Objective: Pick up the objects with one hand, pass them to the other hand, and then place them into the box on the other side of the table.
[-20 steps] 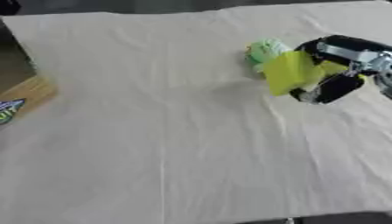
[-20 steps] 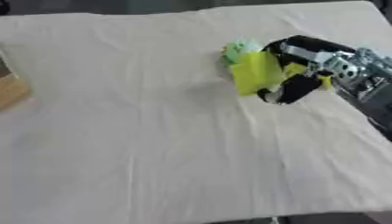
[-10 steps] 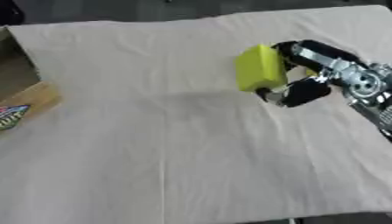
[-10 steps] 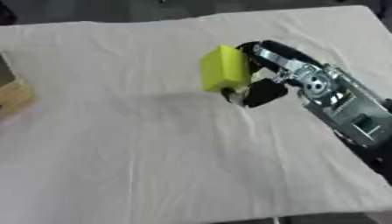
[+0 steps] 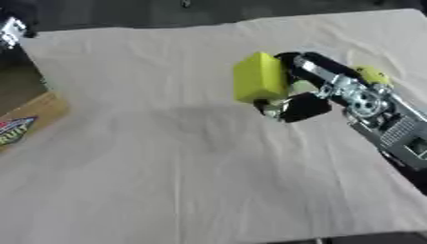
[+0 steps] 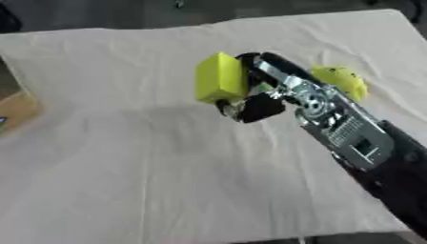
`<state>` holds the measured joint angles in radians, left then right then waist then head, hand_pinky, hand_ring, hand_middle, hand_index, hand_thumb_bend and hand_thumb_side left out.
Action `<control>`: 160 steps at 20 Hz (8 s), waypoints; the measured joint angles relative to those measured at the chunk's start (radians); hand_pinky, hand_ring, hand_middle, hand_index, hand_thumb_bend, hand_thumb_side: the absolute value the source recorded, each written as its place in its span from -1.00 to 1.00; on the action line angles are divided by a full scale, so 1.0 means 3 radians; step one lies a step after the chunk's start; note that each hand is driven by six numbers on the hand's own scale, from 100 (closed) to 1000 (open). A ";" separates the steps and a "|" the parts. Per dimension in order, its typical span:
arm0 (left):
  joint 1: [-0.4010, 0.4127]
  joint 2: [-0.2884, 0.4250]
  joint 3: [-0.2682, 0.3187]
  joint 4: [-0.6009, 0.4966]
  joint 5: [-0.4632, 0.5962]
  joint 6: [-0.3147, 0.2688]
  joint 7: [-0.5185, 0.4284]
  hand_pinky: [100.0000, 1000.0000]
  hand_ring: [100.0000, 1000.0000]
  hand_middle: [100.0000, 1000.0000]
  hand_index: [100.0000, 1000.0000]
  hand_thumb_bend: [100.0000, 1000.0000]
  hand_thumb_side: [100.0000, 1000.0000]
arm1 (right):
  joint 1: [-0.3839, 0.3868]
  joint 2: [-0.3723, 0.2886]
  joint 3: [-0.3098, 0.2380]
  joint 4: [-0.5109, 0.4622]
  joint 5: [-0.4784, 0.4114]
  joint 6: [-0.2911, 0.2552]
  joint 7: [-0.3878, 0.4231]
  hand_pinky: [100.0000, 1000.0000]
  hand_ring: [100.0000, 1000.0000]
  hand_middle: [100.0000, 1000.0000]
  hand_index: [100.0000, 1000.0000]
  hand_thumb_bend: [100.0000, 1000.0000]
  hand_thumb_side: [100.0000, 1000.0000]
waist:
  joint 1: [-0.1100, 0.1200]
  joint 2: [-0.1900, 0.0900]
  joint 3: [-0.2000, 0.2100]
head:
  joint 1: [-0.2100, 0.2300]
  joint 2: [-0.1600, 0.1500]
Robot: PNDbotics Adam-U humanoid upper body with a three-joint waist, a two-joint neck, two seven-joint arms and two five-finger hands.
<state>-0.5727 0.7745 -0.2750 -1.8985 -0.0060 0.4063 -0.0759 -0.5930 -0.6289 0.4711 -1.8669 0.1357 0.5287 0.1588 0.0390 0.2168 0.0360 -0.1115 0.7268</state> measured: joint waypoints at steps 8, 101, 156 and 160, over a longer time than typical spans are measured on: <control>-0.0245 -0.0008 -0.0279 0.0044 -0.0198 0.0119 -0.0321 0.14 0.49 0.44 0.62 -0.94 0.53 | -0.0080 0.0254 0.0079 -0.0002 0.0003 0.0021 -0.0047 0.51 -0.01 -0.20 -0.07 -1.00 -0.75 | 0.0002 -0.0010 -0.0011 | 0.0043 0.0002; -0.0756 -0.0477 -0.0798 0.0249 -0.1702 -0.0453 -0.1705 0.50 0.63 0.53 0.68 0.20 0.26 | -0.0540 0.0941 0.0549 0.0360 0.0357 0.0375 0.0147 0.47 -0.02 -0.18 -0.09 -1.00 -0.80 | -0.0042 -0.0064 -0.0032 | 0.0144 0.0059; -0.0748 -0.0655 -0.0863 0.0390 -0.1417 -0.0403 -0.1323 0.13 0.30 0.02 0.12 -1.00 -0.52 | -0.0541 0.0940 0.0468 0.0158 0.0410 0.0449 0.0222 0.54 0.21 0.17 0.34 -0.75 -0.59 | -0.0049 -0.0064 -0.0048 | 0.0192 0.0042; -0.0732 -0.0654 -0.0862 0.0391 -0.1372 -0.0394 -0.1287 0.10 0.26 -0.05 0.01 -1.00 -0.56 | -0.0539 0.0940 0.0468 0.0158 0.0411 0.0446 0.0208 0.57 0.29 0.34 0.47 -0.62 -0.53 | -0.0049 -0.0064 -0.0048 | 0.0193 0.0042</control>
<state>-0.7923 0.5782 -0.5337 -1.7813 -0.4177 0.2881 -0.4619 -0.7548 -0.3471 0.6117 -1.8194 0.2589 0.6625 0.2210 0.0243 0.1977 0.0218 -0.0537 0.7393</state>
